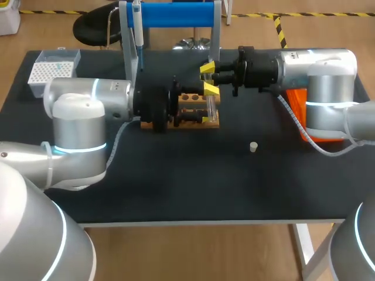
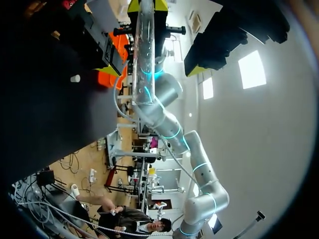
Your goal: Invert the test tube, pick up the pipette, mount the tip to pipette, aspirate from beaker and dispense into the tube, eject the tip, return the pipette, and cap with the stopper.
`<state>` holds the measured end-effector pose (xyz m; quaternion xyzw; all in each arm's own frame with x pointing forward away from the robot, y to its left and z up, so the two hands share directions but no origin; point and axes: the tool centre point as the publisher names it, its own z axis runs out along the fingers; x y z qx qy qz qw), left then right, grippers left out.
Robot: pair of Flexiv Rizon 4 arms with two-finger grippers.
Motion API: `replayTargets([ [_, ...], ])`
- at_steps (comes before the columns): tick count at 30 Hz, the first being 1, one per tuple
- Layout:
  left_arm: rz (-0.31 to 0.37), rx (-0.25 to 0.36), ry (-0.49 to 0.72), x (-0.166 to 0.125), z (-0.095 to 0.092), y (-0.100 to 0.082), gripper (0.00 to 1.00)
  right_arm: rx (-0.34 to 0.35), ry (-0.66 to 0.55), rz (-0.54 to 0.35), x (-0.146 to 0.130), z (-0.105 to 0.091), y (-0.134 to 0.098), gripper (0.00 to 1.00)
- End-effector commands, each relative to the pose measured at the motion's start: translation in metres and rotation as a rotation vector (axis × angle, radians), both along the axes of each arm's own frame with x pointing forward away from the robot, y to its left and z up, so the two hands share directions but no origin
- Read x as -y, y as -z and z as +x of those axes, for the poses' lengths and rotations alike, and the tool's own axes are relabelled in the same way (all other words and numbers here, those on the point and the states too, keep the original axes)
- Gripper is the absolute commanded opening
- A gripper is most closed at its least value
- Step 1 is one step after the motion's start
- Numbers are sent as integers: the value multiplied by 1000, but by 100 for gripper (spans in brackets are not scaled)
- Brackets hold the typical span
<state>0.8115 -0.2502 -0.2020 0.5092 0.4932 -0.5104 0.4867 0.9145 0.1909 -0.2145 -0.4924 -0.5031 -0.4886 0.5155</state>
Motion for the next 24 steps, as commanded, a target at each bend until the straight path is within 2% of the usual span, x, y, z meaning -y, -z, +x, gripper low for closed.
replayTargets([
  [1, -3, 4, -4, 5, 0, 1, 72, 0, 2, -3, 0, -1, -1, 0],
  [12, -5, 7, 2, 7, 0, 1, 59, 0, 2, -3, 0, -1, -1, 0],
  [17, -8, 23, 12, 9, -2, 2, 59, 0, 2, -3, 0, -1, -1, 0],
  [24, -20, 33, 24, 10, -2, 3, 53, 0, 2, -3, 0, -1, -1, 0],
])
